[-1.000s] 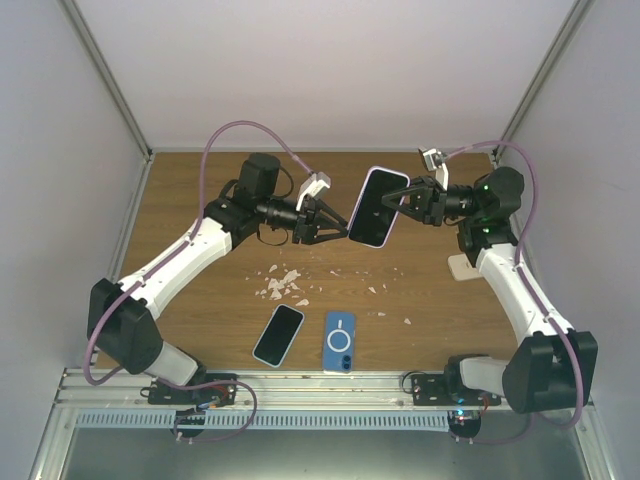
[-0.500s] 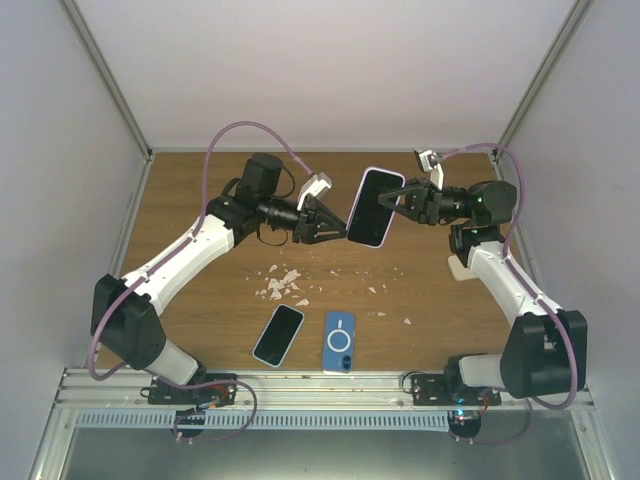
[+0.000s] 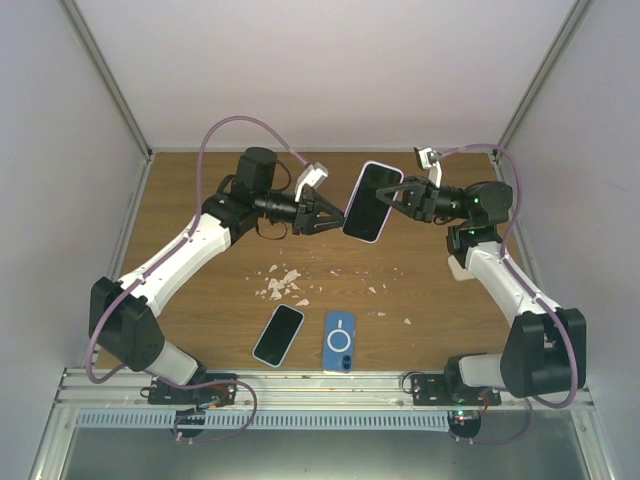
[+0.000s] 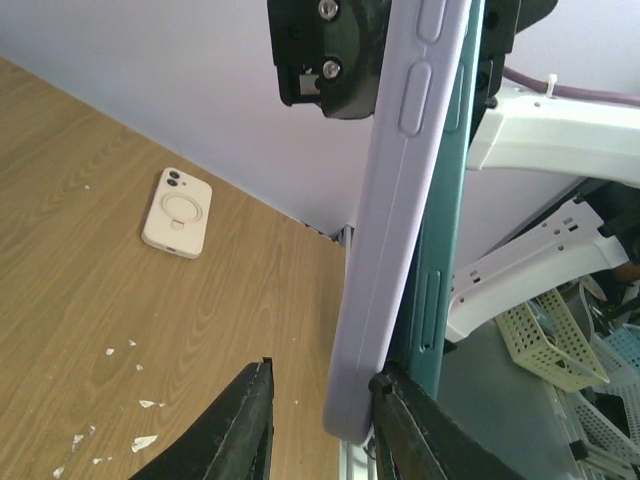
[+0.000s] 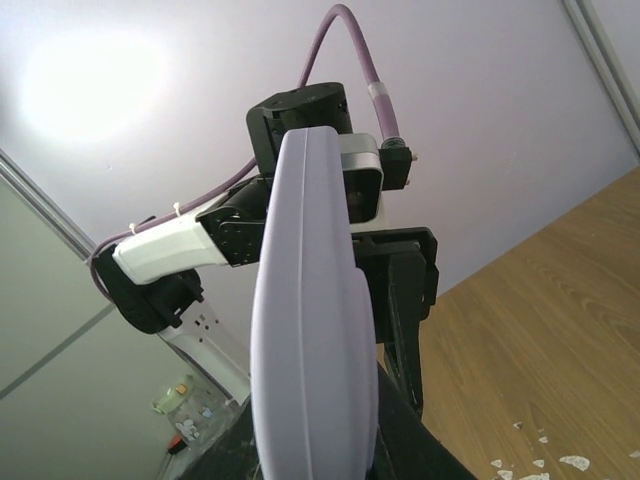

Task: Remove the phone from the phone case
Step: Remove the phone case from the phone.

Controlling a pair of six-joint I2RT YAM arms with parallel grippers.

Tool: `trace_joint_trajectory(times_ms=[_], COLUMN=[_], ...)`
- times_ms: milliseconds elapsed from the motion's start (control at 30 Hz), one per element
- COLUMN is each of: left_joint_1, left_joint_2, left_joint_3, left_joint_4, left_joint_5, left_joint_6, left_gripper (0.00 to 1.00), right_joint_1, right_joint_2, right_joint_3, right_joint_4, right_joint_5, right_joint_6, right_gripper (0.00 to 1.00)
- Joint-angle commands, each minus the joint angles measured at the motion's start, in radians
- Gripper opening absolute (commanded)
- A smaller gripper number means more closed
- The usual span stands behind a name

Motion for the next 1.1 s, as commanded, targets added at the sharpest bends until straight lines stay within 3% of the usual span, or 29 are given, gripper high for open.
trace_joint_trajectory(times_ms=[0,500,1067], left_joint_1=[-0.006,-0.028,-0.037], left_joint_2=[0.034,0.061,0.034], left_joint_3=[0.022,0.015,-0.093], left_joint_4=[0.230,0.415,0.600], left_joint_5=[-0.223,-0.057,0.063], left_joint_6=[-0.060,-0.187,-0.371], left_gripper=[0.28,0.29,0.25], right_joint_1=[0.129,0.183,0.201], right_joint_2=[-0.004,0.050,0.097], right_joint_3=[-0.007,-0.003,0.029], right_joint_4=[0.071,0.121,-0.056], right_joint_5=[-0.123,-0.108,-0.112], right_joint_6=[0.094,0.120,-0.019], right_gripper=[0.01,0.00,0.01])
